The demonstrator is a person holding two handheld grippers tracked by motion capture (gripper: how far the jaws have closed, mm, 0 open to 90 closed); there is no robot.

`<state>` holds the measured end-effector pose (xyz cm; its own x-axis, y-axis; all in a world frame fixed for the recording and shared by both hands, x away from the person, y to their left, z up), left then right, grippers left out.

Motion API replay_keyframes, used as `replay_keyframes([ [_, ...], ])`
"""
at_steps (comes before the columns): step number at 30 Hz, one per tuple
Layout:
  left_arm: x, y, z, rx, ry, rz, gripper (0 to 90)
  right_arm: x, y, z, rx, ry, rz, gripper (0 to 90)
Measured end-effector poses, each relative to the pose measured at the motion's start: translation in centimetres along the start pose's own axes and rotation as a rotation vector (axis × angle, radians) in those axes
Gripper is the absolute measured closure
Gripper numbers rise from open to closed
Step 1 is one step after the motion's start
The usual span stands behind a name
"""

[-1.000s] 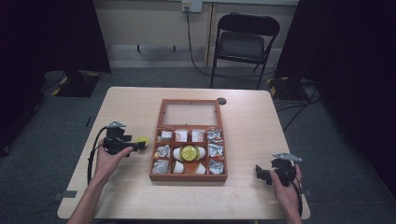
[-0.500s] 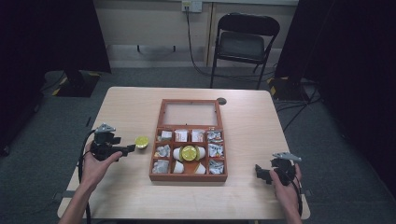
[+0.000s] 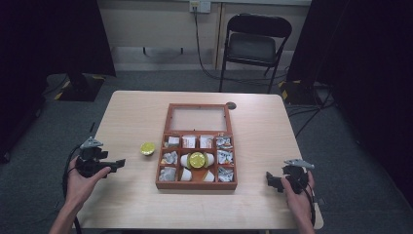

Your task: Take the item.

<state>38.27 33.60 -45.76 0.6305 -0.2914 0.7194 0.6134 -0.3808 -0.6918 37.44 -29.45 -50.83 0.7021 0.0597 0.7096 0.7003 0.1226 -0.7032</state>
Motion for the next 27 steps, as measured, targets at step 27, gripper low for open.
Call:
replay_keyframes([
  [27,-4.7,2.1,-0.1,0.155,0.001,0.014,13.8,0.0,0.0,0.0,-0.001,0.001,-0.001,0.0],
])
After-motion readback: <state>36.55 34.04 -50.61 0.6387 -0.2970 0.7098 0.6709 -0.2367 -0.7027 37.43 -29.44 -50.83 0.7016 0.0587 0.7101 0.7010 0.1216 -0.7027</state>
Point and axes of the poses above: each handheld gripper's, and its own axes: y roughly forward along the jaws, x roughly out of its top, z roughly to its left, the point moved 1 cm from there along y, roughly forward along the jaws, and after that the axes turned 5 degrees about y, right-handed, at the moved point
